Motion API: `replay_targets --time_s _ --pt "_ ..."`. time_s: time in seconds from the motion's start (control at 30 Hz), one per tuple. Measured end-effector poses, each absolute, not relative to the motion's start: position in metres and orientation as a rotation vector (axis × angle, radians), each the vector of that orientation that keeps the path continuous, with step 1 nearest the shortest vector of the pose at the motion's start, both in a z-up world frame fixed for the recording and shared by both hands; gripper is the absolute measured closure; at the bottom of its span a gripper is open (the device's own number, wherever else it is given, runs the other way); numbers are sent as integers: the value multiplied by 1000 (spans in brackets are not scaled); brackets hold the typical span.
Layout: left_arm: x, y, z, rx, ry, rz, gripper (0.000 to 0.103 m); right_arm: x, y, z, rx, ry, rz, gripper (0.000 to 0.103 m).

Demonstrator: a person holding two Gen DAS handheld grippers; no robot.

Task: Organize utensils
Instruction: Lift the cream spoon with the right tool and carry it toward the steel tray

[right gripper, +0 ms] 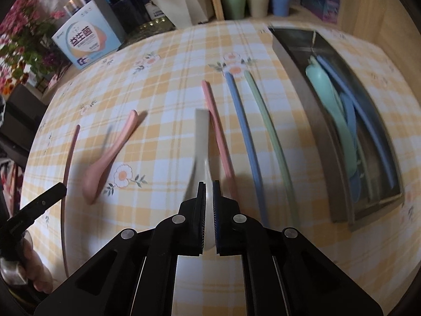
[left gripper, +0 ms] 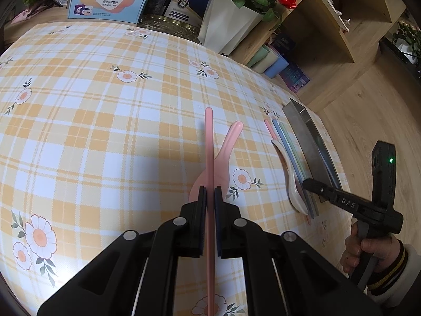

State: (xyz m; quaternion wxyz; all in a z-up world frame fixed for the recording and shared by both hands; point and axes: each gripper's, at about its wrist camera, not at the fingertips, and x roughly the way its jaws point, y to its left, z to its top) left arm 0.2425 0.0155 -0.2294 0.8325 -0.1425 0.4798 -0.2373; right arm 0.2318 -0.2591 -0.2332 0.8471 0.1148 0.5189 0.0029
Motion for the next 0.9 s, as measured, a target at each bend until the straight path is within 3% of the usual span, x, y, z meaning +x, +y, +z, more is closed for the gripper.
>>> replay_targets --time_s 0.73,0.8,0.87,0.9 --pt "241 19 -224 -313 999 -495 97 256 -246 -242 157 1055 2 95" --pt "240 18 -224 -311 1000 -496 97 257 -246 -242 157 1056 3 90" --pt "240 18 -224 -308 1000 -494 97 257 -247 -242 160 1052 4 76" --pt "240 18 -224 -309 1000 -494 97 256 -247 -242 161 1045 5 76"
